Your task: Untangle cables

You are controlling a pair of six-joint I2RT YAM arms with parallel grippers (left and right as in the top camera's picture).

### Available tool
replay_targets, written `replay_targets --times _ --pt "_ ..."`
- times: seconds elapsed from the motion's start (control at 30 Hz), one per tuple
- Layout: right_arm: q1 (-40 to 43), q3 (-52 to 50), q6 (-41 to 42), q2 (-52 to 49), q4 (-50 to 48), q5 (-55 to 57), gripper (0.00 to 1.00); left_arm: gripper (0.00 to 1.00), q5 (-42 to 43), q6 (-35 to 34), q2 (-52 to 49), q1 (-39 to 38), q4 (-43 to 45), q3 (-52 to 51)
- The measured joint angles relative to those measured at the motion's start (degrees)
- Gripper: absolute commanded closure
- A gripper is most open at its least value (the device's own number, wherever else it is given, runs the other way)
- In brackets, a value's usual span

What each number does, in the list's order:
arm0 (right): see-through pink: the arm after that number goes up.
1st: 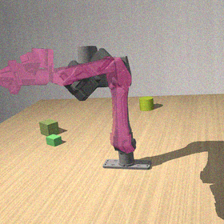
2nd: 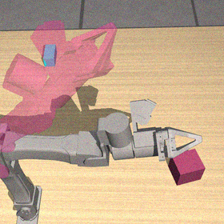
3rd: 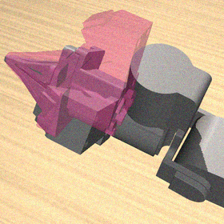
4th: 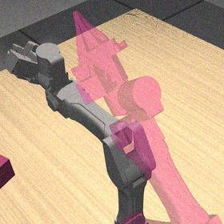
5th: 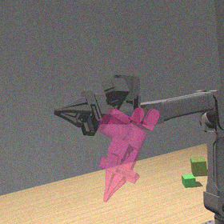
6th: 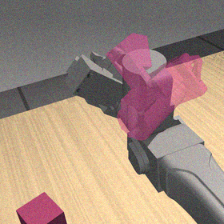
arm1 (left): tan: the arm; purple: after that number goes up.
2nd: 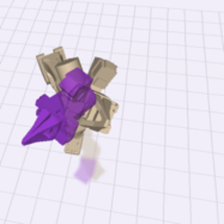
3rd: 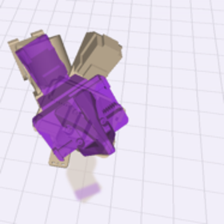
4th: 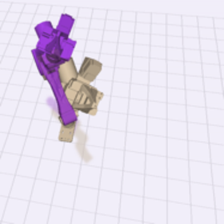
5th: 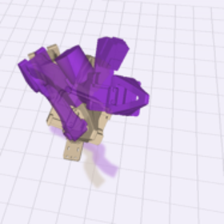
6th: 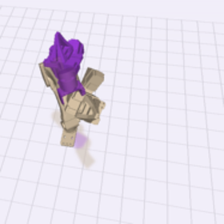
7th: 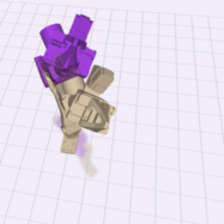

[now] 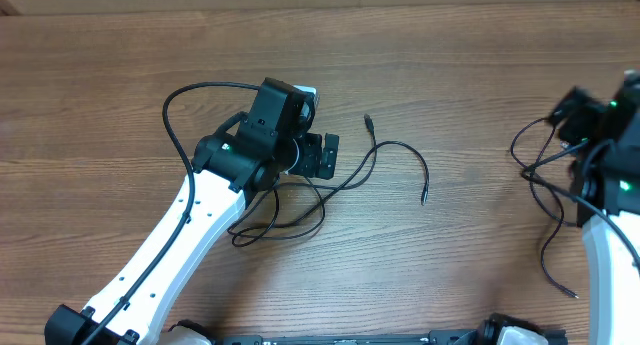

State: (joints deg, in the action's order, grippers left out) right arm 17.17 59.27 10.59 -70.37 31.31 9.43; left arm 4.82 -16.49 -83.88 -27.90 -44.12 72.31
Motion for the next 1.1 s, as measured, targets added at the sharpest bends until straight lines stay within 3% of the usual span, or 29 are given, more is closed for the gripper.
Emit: replay_targets --times 0.2,0.5,1.1 --pt "0.0 0.0 1.2 -7.06 5.2 -9.11 0.0 0.0 0.0 -0.02 0.0 0.0 -0.02 0.0" --pt "0.0 -0.02 1.4 -20.92 5.2 -14.6 0.0 0.0 0.0 0.0 0.0 0.0 -0.02 0.0" --pt "-1.84 0.0 1.38 -28.96 0.87 -16.7 0.03 0.0 0.0 0.0 0.0 0.0 -0.02 0.0"
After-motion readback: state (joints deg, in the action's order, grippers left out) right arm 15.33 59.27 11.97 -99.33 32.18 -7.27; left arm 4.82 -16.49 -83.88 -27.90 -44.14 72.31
